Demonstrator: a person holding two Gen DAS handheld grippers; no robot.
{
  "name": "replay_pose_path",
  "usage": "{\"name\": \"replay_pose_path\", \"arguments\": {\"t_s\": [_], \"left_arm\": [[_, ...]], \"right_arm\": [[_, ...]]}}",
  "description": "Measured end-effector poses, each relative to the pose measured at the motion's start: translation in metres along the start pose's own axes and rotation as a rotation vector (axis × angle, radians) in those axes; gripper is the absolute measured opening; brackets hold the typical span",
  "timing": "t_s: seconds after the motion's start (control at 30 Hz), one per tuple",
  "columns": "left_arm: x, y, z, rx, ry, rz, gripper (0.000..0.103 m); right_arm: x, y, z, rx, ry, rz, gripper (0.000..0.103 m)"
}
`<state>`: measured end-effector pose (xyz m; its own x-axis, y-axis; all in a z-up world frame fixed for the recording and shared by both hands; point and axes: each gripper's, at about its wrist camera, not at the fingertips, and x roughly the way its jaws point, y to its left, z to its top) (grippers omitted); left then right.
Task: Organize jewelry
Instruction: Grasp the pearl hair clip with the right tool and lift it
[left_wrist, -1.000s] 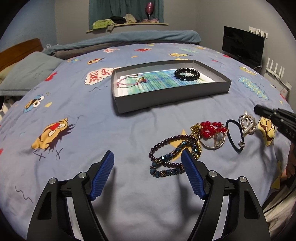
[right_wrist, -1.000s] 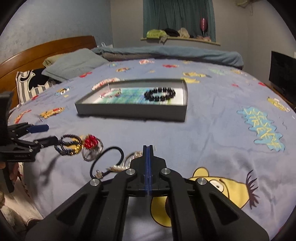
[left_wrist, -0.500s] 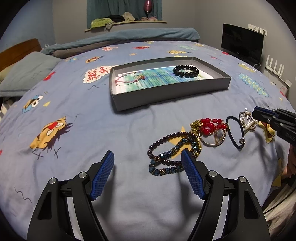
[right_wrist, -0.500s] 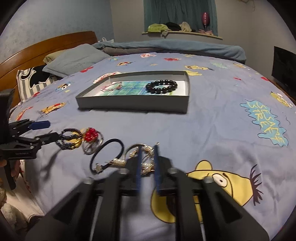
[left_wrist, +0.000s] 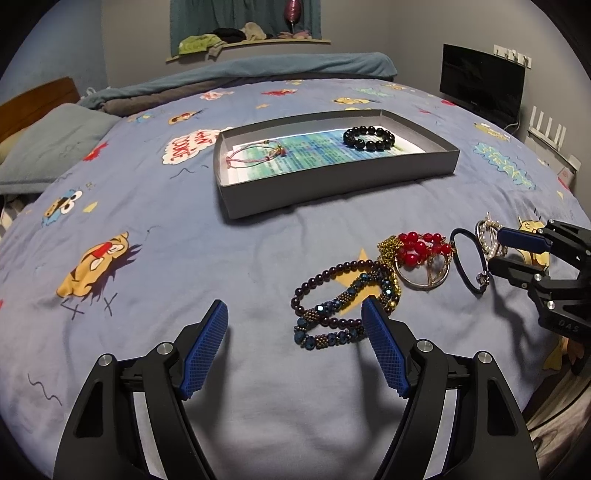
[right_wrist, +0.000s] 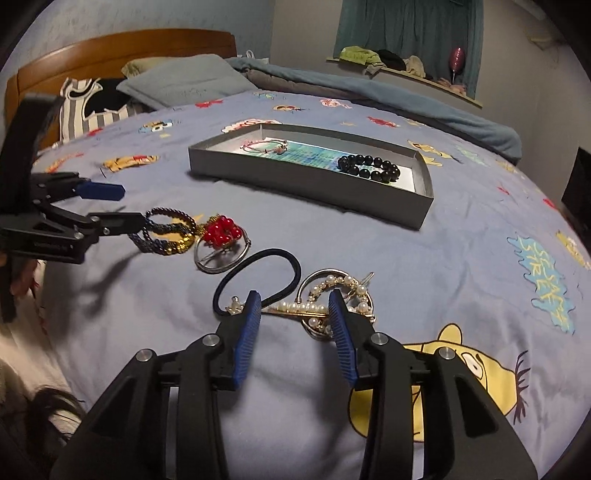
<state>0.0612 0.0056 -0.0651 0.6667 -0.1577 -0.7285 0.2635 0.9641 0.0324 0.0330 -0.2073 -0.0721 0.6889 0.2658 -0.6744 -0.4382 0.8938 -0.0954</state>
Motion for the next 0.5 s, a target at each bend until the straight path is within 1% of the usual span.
{"name": "replay_pose_path", "arguments": {"t_s": [0.07,0.2,0.33,0.47,0.5], "left_arm": [[0.0006,0.0005,-0.0004,-0.001,0.003,0.002,0.076],[0.0014,0.0022,-0.002,0.0,0.011,0.002,0.076],[0.0022,0.004,-0.0027,-0.005,0.015,-0.003,0.076],[0.0025,0.0015,-0.002,0.002,0.012,-0.008,0.076],[0.0029,0.0006,-0.002,0.005,0.014,-0.008,0.076]], "right_arm": [[0.0012,0.0029,-0.0007,-0.022,0.003,-0.011,0.039],[-0.0051,-0.0023,-0.002,-0.002,-0.004,0.025,0.044],[-0.0037,-0.0005,-0.0058,-0.036,0.011,0.007,0.046],[-0.0016,0.0056,-0.0076,-0.075,0.009,-0.012,0.051],[-0.0009,0.0062,-0.0077,-0.081,0.007,-0.02,0.051]]}}
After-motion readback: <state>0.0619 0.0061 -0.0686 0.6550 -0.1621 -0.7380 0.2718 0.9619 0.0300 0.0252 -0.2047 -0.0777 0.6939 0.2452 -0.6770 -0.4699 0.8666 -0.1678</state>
